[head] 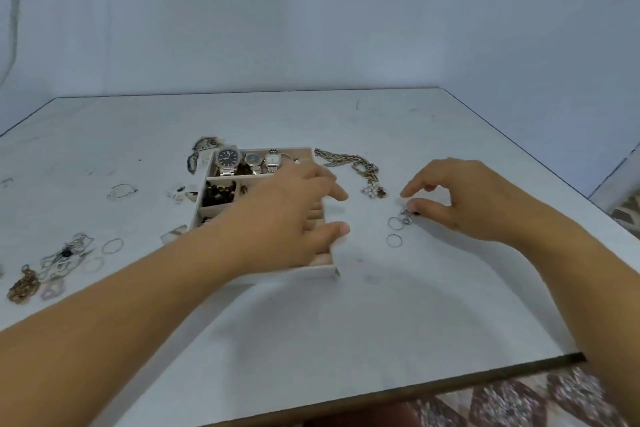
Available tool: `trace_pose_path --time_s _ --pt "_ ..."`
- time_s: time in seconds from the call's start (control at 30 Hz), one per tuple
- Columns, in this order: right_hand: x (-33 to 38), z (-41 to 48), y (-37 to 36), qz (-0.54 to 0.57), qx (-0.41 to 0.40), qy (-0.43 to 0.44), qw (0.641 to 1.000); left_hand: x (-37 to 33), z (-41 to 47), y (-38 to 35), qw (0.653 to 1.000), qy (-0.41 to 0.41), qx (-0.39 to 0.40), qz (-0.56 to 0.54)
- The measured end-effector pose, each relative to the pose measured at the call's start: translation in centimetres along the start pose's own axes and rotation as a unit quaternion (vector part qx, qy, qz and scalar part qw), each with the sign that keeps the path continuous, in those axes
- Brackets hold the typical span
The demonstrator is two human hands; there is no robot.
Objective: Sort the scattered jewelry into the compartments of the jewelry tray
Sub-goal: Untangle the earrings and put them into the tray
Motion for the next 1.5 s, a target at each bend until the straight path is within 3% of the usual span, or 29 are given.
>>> trace_pose_path --time_s 0.47,0.73,0.87,0.97,1.27,1.5 --pt "-2.1 -1.5 -2.0 0.032 -0.008 -0.006 0.999 -3.5 6.7 -6.1 0.998 0.023 0.061 0.003" --pt "-3.5 -1.6 -1.5 -0.027 -0.023 -0.052 0.998 -2.9 7.4 -6.1 0.999 0.029 0.045 -0.009" --pt "-2.8 -1.4 -1.4 -0.002 -0.032 -0.038 0.999 -2.8 7.7 -6.0 0.998 0.033 0.045 -0.011" --pt "-2.5 -1.0 -2.1 0.007 -0.012 -0.028 1.000 -2.8 7.6 -5.8 0.998 0.042 0.039 -0.008" --pt "-4.4 0.4 -4.6 0.011 0.133 -0.121 0.984 -2.7 7.2 -5.0 0.998 0.056 0.008 0.011" --pt "-2.8 0.2 -4.2 0.070 0.077 -0.074 0.992 -3.1 7.1 -4.3 0.998 0.040 -0.021 0.038"
Point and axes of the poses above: each hand's wrist, its own z-axis towards the middle knuckle, its own y-axis out of the back of the hand, x = y × z, the point moved 9 cm from there along z, towards the middle knuckle, and after that the axes turned 3 degrees about y, right-handed, at the moved point
